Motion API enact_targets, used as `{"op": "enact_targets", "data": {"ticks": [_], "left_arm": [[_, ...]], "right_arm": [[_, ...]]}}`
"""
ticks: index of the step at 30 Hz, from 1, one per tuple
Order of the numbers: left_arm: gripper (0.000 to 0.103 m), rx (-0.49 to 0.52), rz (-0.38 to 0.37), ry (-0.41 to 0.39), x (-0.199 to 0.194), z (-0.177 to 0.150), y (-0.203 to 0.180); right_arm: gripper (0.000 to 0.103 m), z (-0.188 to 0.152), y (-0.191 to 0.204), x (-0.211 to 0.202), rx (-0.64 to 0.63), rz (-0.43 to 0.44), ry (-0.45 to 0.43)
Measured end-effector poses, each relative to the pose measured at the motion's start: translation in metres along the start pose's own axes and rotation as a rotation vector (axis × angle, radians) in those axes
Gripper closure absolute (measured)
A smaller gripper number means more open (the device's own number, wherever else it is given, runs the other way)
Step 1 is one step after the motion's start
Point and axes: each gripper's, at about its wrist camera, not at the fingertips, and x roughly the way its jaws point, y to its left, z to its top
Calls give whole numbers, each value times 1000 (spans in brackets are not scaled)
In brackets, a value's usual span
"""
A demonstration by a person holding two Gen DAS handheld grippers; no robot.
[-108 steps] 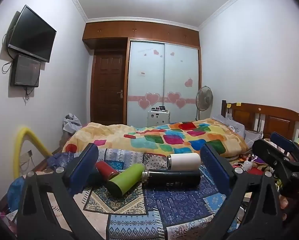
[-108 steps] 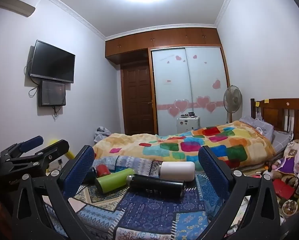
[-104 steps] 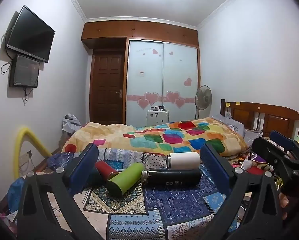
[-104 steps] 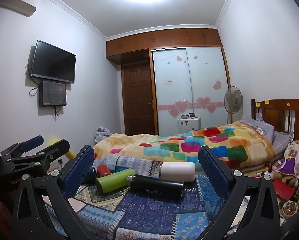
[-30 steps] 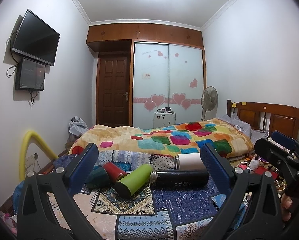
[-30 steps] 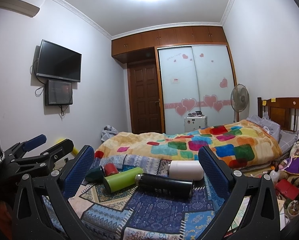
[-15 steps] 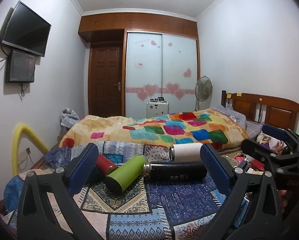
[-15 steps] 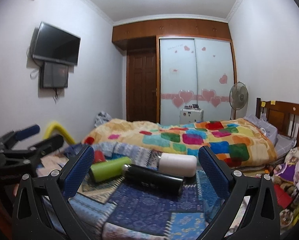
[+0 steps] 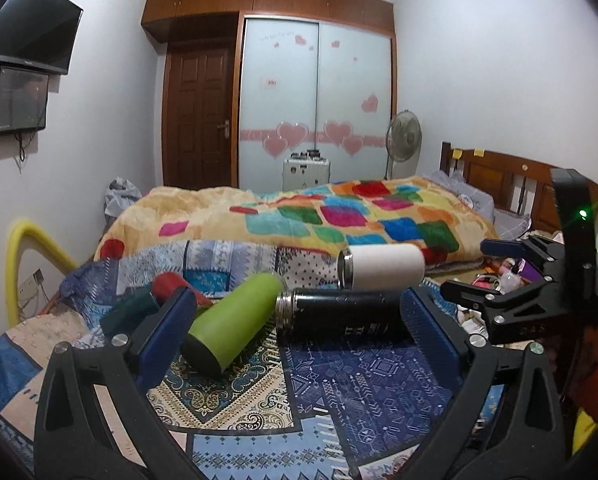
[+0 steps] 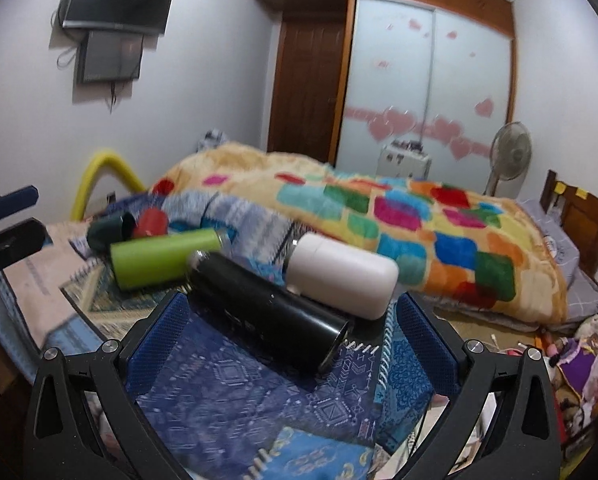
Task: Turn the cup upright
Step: 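Move the right gripper down onto the lying black thermos bottle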
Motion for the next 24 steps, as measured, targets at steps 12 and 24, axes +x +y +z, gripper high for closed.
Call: {"op": "enact_targets", "data": {"ticks": [12,24], "left_arm": [[0,3,-4,108,55,-21,5],[0,-20,3,156,74,-36,10]], "right_arm": [[0,2,-12,86,-114,166,252],[10,3,-9,132,-210,289,443]]}}
